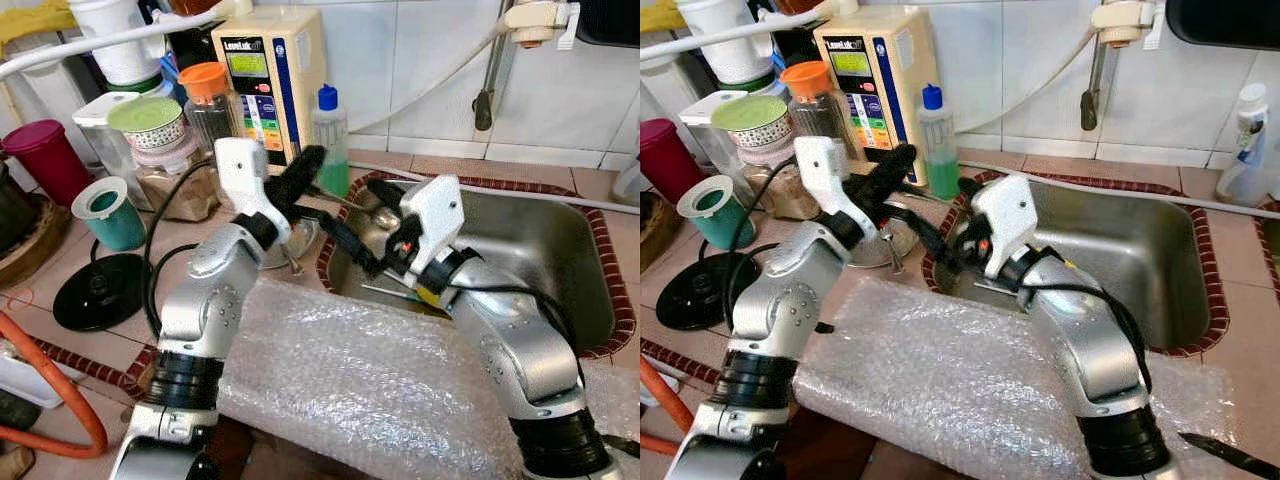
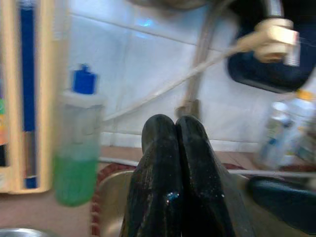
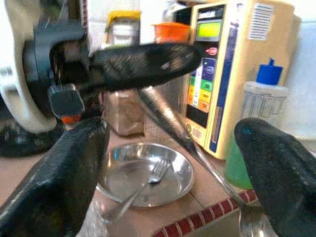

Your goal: Kitchen organization

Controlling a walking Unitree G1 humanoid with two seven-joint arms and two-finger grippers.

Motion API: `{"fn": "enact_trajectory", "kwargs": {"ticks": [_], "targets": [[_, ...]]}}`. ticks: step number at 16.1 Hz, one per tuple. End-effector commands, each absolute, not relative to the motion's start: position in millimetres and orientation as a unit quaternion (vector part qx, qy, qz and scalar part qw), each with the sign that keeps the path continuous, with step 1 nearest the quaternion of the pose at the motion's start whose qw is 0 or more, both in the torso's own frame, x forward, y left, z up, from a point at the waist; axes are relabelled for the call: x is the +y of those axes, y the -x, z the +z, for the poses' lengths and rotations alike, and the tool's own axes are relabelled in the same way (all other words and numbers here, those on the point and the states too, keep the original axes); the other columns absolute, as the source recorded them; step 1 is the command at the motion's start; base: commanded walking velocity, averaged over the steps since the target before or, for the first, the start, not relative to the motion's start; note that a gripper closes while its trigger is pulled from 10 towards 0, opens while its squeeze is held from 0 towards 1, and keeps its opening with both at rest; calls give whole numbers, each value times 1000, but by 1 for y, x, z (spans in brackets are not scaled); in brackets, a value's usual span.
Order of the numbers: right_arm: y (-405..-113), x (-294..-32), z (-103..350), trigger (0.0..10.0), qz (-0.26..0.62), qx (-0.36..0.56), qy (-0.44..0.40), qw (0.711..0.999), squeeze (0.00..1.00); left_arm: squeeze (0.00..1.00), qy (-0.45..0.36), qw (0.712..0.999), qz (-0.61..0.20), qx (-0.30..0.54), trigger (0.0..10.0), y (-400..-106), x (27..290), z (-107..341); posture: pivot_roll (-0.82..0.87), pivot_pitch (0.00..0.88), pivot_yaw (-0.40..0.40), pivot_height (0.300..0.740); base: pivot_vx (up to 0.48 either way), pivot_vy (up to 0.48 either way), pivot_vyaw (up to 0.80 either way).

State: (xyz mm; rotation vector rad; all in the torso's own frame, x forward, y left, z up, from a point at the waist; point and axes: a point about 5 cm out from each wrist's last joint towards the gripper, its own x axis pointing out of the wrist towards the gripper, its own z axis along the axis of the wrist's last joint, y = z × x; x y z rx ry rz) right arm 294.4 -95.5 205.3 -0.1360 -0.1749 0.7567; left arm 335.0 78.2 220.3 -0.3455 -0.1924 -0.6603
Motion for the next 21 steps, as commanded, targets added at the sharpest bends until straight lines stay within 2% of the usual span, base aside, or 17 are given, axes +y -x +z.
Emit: {"fn": "enact_trajectory", "kwargs": {"ticks": [1, 5, 9, 10, 11, 15, 21], "targets": [[-292, -91, 196, 10000, 382, -75, 79, 918, 0, 0, 160, 922, -339, -95, 0, -329, 75, 220, 34, 0, 154, 740, 0, 0, 0], [-293, -93, 188, 10000, 397, -60, 109, 910, 0, 0, 156, 915, -359, -99, 0, -326, 67, 225, 34, 0, 154, 740, 0, 0, 0], [-310, -106, 181, 10000, 327, -65, 194, 923, 0, 0, 154, 908, -379, -95, 0, -320, 65, 229, 36, 0, 155, 740, 0, 0, 0], [-314, -111, 181, 3686, 310, -68, 189, 929, 0, 0, 158, 907, -379, -95, 0, -320, 65, 230, 38, 0, 156, 740, 0, 0, 0], [-318, -112, 180, 0, 303, -65, 177, 934, 0, 0, 162, 906, -380, -94, 0, -319, 65, 231, 41, 0, 153, 740, 0, 0, 0], [-327, -112, 180, 0, 290, -76, 163, 940, 0, 0, 167, 903, -385, -89, 0, -315, 62, 229, 48, 0, 151, 740, 0, 0, 0], [-340, -129, 177, 0, 262, -61, 154, 951, 0, 0, 157, 908, -380, -78, 0, -311, 63, 219, 40, 0, 127, 740, 0, 0, 0]]}}
